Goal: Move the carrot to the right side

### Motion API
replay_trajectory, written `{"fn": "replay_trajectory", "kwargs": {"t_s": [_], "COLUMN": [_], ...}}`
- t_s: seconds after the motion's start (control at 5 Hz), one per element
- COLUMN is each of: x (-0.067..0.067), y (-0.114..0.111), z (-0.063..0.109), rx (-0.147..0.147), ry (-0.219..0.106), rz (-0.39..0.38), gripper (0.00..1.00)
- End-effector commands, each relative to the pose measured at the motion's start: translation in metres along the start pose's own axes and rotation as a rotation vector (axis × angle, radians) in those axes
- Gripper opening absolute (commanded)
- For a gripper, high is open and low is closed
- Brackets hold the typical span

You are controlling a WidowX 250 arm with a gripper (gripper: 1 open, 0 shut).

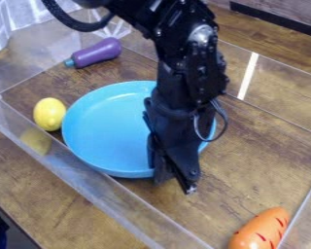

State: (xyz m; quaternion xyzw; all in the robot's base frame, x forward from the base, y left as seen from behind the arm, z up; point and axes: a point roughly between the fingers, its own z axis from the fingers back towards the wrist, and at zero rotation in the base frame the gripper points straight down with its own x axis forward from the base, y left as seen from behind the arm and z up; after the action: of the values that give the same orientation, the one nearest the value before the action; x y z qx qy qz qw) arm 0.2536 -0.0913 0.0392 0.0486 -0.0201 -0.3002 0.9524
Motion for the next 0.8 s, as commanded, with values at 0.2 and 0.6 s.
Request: {"fn": "replay_trajectory", "kwargs": {"t_s": [0.2, 0.6], "x": [0.018, 0.038], "y": [-0.025, -0.06], "z": [-0.009, -0.011], "rx": [-0.003, -0.022], "ry": [-0.025, -0.007], "rz": [-0.152, -0.349], "gripper": [0.0, 1.0]}}
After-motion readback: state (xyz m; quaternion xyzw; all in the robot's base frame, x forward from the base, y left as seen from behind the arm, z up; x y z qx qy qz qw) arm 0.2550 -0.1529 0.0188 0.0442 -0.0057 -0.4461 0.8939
